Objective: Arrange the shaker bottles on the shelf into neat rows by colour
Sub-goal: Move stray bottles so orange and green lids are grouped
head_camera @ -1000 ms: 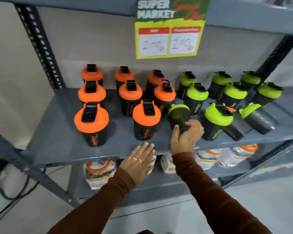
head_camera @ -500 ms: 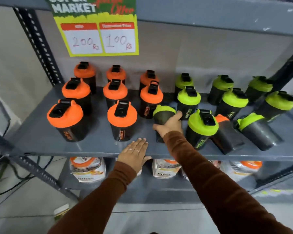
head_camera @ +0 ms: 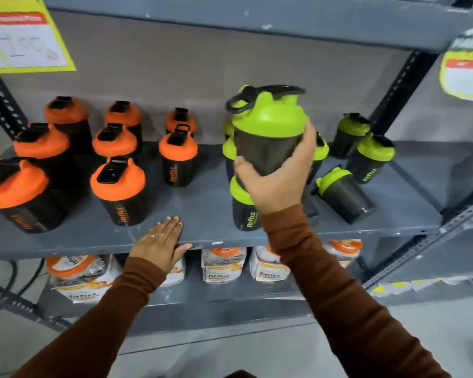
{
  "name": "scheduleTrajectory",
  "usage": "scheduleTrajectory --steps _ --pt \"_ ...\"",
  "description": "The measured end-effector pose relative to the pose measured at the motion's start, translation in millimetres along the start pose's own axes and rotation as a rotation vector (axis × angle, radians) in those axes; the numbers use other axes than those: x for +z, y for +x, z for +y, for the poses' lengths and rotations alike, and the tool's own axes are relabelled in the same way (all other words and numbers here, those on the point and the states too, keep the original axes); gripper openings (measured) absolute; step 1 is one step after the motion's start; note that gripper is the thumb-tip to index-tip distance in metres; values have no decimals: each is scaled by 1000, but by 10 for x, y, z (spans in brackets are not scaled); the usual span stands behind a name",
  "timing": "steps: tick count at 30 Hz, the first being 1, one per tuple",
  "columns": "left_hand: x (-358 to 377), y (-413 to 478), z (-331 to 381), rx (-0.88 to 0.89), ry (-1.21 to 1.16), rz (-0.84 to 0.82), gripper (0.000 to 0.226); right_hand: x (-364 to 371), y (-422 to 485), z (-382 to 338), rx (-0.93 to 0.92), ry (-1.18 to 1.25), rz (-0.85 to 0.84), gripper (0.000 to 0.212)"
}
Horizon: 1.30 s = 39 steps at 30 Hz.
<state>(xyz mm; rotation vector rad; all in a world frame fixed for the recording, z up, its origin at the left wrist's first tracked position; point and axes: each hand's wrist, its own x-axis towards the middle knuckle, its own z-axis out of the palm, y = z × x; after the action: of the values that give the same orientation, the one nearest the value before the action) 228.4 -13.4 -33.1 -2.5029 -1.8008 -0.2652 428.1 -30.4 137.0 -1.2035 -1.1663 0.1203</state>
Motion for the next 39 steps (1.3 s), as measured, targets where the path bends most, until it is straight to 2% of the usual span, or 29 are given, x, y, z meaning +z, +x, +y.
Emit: scheduleTrajectory --steps 3,6,9,14,17,20,24,28,30,31,33,34,36,38,39 --pt "30 114 105 6 1 -51 82 -319 263 337 103 -136 164 101" --pt "48 132 131 -4 17 -89 83 -642 388 741 247 -188 220 102" --pt "41 124 137 -22 14 -100 84 -893 435 1043 363 -181 188 99" --pt "-15 98 189 -45 17 -121 85 -1064 437 1214 484 -200 11 107" --pt "-50 92 216 -54 25 -134 85 -1095 444 1297 457 -302 -102 113" --pt "-81 85 234 -59 38 -138 85 -1088 422 1345 431 -469 -219 108" --pt "-85 85 240 -67 51 -138 85 -1051 357 1398 464 -503 -222 104" --pt "-73 92 240 -72 47 -145 85 -1060 358 1429 492 -490 -233 109" --pt "-73 88 243 -77 47 -144 85 -1053 319 1359 467 -556 -153 106" --pt "-69 85 244 -78 46 -143 85 -1044 266 1292 406 -603 -65 97" --pt "-68 77 244 -82 44 -143 85 -969 121 1141 160 -629 67 73" --pt "-68 74 243 -82 42 -145 85 -902 57 1077 54 -609 39 65" --pt "-75 72 247 -83 39 -146 85 -734 -11 1031 -36 -604 -193 58" --pt "-90 77 256 -85 36 -141 85 -581 -25 1063 -1 -721 -473 67" --pt "-95 77 256 -87 36 -140 85 -516 -40 1109 29 -791 -554 74"
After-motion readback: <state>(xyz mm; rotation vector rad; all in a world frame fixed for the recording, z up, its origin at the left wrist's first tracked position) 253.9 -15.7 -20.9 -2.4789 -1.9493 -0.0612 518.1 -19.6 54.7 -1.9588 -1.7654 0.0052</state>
